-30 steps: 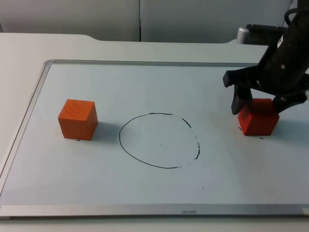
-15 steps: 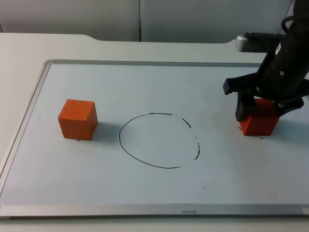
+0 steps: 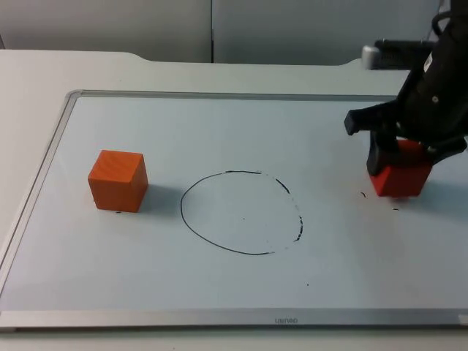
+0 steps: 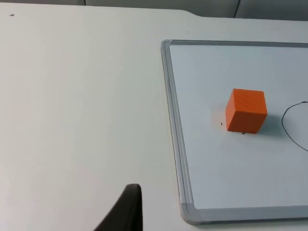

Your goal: Pick up one cube with the left hand and another cube with the right hand. First place the cube in the right hand at the target position, then stack the cube in the left hand on top.

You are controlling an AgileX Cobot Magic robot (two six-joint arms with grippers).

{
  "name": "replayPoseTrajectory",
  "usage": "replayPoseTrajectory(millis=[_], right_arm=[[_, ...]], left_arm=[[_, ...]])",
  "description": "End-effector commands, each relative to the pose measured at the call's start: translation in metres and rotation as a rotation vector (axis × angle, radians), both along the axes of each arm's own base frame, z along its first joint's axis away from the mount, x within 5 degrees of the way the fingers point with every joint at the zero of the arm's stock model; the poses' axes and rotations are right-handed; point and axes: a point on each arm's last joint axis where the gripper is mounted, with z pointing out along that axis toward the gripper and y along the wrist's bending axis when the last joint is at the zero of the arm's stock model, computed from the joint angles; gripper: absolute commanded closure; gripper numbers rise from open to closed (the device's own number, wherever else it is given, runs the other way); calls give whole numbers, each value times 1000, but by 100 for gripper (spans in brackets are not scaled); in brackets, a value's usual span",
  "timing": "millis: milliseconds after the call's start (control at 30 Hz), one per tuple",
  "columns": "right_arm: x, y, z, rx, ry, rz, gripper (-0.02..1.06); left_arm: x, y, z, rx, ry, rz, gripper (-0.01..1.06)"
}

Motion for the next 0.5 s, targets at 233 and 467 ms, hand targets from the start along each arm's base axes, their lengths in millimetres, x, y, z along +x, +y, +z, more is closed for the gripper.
replayPoseTrajectory(millis=[233,467], right_arm=[[-29,-15,127,-64,-229,99,105],[-72,-29,195,-76,-348,146,105]], left_arm=[[17,-10,45,-126,-45,-74,1],[73,-19,88,-124,7,-219,1]])
